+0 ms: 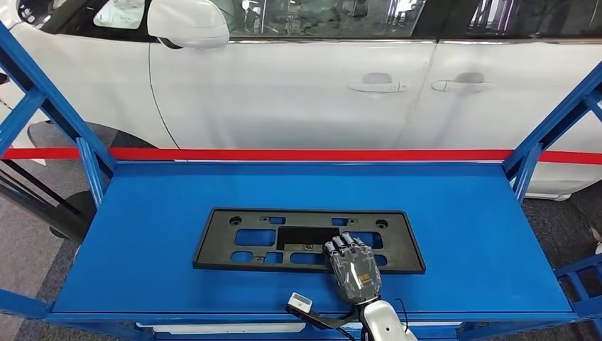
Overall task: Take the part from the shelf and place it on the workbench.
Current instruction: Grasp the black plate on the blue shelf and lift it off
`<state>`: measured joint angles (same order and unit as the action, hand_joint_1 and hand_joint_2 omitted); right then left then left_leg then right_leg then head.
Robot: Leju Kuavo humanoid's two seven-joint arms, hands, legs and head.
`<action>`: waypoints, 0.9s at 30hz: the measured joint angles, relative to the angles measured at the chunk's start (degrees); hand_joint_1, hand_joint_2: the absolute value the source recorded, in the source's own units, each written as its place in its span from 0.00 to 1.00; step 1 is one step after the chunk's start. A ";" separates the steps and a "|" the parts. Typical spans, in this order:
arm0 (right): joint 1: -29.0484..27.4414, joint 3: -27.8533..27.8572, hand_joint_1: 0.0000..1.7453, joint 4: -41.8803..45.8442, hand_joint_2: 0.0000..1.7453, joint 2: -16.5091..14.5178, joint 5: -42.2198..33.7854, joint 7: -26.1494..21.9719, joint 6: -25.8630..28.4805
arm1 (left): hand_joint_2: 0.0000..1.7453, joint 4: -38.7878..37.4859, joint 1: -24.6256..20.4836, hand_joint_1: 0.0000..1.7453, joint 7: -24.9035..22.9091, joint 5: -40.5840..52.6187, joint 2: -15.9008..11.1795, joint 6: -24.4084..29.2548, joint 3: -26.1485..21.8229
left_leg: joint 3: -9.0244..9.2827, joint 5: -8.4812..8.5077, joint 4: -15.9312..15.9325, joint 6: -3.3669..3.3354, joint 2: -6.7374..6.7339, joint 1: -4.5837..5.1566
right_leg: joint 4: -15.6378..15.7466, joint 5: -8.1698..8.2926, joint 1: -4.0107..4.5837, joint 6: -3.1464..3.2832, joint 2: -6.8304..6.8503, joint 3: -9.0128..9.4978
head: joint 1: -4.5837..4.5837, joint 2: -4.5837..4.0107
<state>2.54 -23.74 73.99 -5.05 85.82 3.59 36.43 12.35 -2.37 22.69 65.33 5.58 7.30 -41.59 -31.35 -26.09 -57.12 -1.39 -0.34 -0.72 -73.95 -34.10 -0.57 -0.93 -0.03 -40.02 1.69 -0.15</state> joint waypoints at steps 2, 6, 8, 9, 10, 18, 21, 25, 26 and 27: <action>-0.22 0.00 0.95 0.54 1.00 0.00 -1.45 -0.95 0.30 | 0.00 -0.01 0.00 0.00 0.07 0.00 0.03 0.00 -0.15 | 0.21 -0.14 -0.09 0.18 0.08 0.00 | 5.89 3.84 -0.17 0.14 0.02 2.86 | 0.00 0.00; -0.64 -0.20 0.95 1.70 1.00 -0.02 -2.37 -1.81 0.24 | 0.00 0.00 -0.04 0.00 0.19 0.00 0.09 0.00 -0.43 | 0.11 -0.60 -0.52 1.30 0.17 0.35 | 15.35 6.91 0.07 1.08 -0.02 7.11 | 0.02 0.00; -0.82 -0.31 0.95 2.16 1.00 -0.03 -2.41 -1.86 0.15 | 0.00 -0.01 -0.05 0.00 0.22 0.01 0.09 0.00 -0.64 | 0.09 -0.75 -0.58 1.98 0.17 0.20 | 15.56 7.09 0.07 1.70 0.02 7.10 | 0.02 0.00; -0.84 -0.32 0.96 2.32 1.00 -0.04 -2.42 -1.86 0.10 | 0.00 -0.01 -0.03 0.00 0.23 0.01 0.13 0.00 -0.70 | -0.11 -1.27 -1.17 2.31 0.17 0.10 | 15.73 7.18 0.02 2.05 0.06 7.18 | 0.02 0.00; -0.85 -0.32 0.96 2.47 1.00 -0.04 -2.43 -1.86 0.05 | 0.00 -0.01 -0.03 0.00 0.25 0.01 0.16 0.00 -0.74 | -0.75 -2.35 -2.72 2.61 0.17 0.02 | 15.90 7.28 -0.09 2.39 0.13 7.24 | 0.02 0.00; -2.20 -1.71 1.00 6.93 1.00 -0.05 -11.63 -7.27 1.27 | 0.00 -0.01 0.29 0.00 0.67 0.02 0.21 0.09 -1.48 | -3.16 -3.10 -7.92 2.98 0.16 -0.05 | 15.50 7.06 0.07 2.80 0.04 7.23 | 0.02 0.00; -3.26 -3.98 1.00 12.43 1.00 -0.05 -21.14 -12.04 2.36 | 0.00 0.00 0.17 0.00 1.02 0.02 0.28 0.21 -2.35 | -0.31 -1.13 -1.27 2.13 0.28 0.35 | 15.16 6.92 0.28 2.06 -0.09 6.98 | 0.02 0.00; -4.62 -6.34 1.00 20.78 1.00 0.01 -34.54 -18.30 2.81 | 0.00 0.00 0.37 0.00 1.38 0.13 0.64 0.43 -3.70 | -0.24 -0.43 -0.59 0.61 0.36 0.15 | 13.69 5.67 0.25 0.85 -0.04 6.32 | 0.01 0.00; -4.97 -6.76 1.00 22.78 1.00 0.07 -37.98 -19.82 2.79 | 0.00 0.00 0.36 0.00 1.45 0.16 0.76 0.48 -4.04 | -0.20 -0.25 -0.36 0.21 0.33 0.01 | 11.25 4.10 0.23 0.64 -0.03 5.28 | 0.01 0.00; -5.35 -7.10 1.00 24.60 1.00 0.17 -41.19 -21.17 2.73 | 0.00 0.00 0.35 0.00 1.52 0.20 0.85 0.54 -4.36 | -0.24 -0.21 -0.33 0.00 0.33 0.05 | 7.78 2.18 0.17 0.49 -0.03 3.72 | 0.01 0.00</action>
<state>-2.81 -30.84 98.59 -4.87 44.63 -17.59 39.17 12.35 -2.02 24.21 65.53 6.43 7.84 -45.95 -31.59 -26.31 -57.45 -1.38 -0.01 -0.67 -66.17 -31.92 -0.40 -0.44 -0.07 -36.29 1.69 -0.15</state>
